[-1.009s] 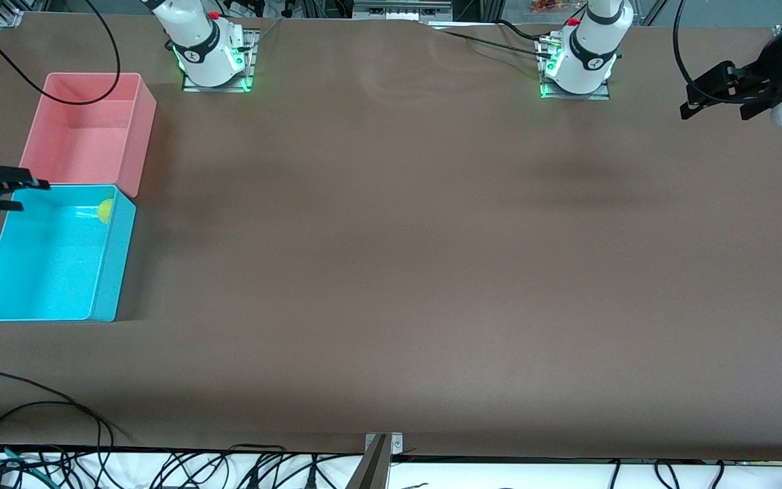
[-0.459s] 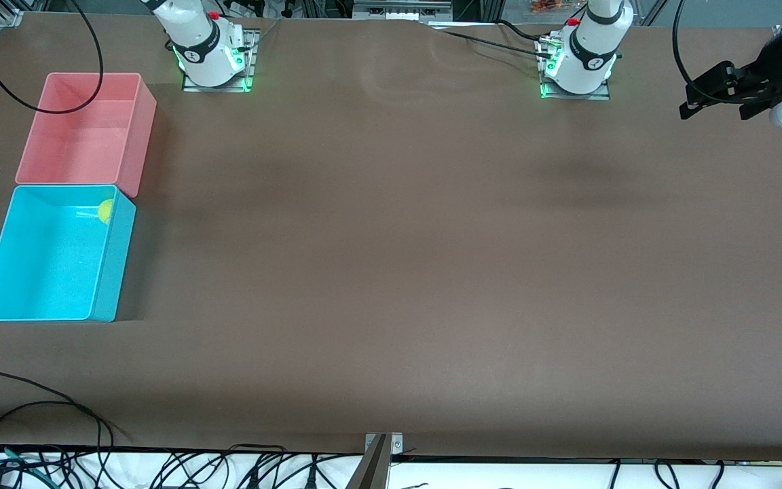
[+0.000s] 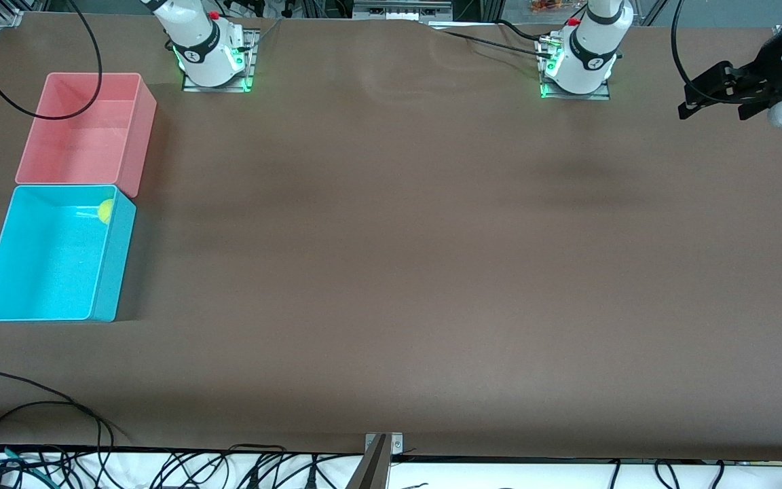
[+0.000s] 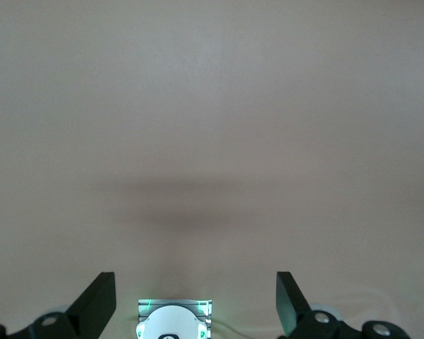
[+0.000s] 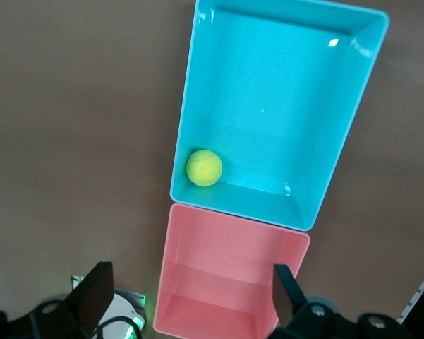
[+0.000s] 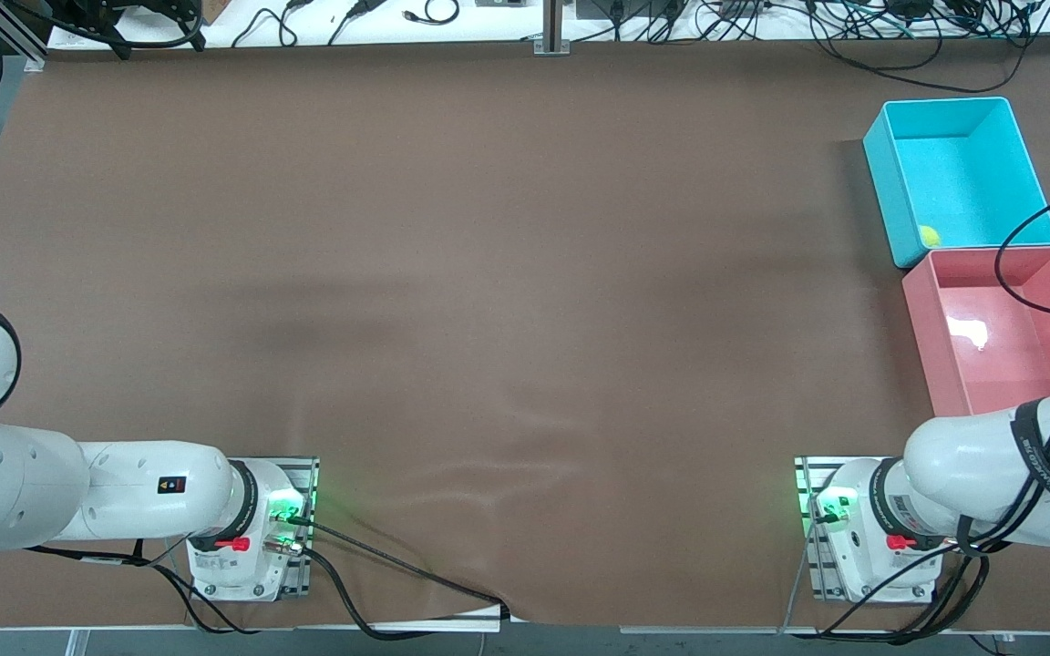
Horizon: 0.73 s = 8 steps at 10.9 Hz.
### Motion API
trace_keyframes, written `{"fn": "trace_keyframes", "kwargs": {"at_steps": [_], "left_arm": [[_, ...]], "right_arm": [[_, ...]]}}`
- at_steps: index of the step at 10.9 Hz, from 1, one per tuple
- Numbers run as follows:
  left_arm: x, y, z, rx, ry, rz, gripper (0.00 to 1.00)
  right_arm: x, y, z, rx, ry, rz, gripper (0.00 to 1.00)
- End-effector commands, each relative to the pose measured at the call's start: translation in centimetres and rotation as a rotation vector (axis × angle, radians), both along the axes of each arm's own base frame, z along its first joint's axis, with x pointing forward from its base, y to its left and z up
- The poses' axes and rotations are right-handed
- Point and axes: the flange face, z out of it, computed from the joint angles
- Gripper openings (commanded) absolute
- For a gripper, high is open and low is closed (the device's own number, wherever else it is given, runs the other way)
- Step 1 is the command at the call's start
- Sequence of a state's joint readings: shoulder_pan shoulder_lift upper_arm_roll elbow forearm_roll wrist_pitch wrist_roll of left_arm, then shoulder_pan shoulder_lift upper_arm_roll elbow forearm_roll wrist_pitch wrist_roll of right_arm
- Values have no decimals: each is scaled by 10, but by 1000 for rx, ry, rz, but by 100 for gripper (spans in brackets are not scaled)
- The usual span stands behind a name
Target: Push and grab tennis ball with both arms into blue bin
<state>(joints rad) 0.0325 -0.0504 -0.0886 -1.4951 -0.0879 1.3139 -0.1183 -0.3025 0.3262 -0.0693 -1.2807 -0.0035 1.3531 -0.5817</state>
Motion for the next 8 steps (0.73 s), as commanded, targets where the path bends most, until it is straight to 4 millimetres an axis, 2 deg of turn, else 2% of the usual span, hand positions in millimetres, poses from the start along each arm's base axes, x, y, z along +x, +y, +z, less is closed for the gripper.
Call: {"fn": "trace_keyframes", "kwargs": {"at_steps": [1,5,6,7,8], "left_arm": [[2,-9,5,-7,5,-1,100],[-3,-22,4,6,21,-24,100],[-3,-22,6,7,17,-30,100],[-3,-24,5,7,19,-33,100],[-3,-20,7,0,15,-27,100]], "right_arm": [[-12,18,50,-23,-57,-90,100],[-18,23,62,-16,-80,-101,100],[-16,33,58,-22,-81,-112,100],[-14,54,55,-39,-92,-129,100],[-27,62,53,-56,-132,-189,100]]}}
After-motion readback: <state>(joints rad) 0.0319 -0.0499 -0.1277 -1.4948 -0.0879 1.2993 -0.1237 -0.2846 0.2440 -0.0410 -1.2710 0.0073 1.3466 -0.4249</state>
